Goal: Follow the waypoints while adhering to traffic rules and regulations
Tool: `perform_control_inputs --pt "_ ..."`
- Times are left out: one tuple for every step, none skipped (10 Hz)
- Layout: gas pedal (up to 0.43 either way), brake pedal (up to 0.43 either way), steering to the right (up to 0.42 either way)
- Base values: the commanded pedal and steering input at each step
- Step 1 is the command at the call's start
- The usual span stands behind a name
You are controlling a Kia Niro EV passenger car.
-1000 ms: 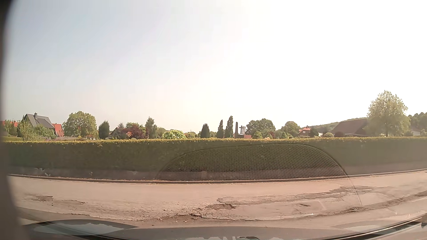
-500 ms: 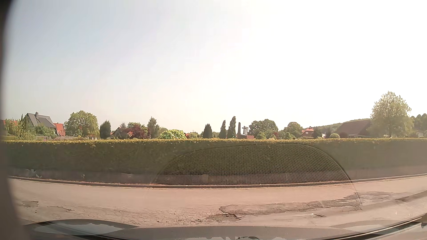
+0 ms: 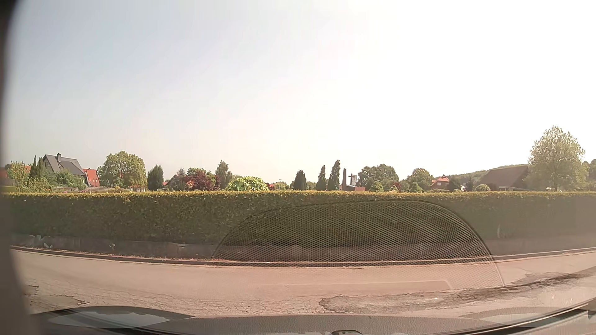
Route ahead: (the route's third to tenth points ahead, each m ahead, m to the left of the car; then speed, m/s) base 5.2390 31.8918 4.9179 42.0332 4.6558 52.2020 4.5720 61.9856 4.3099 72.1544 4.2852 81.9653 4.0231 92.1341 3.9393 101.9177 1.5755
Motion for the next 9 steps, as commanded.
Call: perform_control_inputs --pt "0.079 0.0 -0.359" --pt "0.079 0.0 -0.415" --pt "0.079 0.0 -0.467" --pt "0.079 0.0 -0.536" --pt "0.079 0.0 -0.615" --pt "0.118 0.0 -0.675" --pt "0.118 0.0 -0.698" --pt "0.118 0.0 -0.726" --pt "0.118 0.0 -0.754"
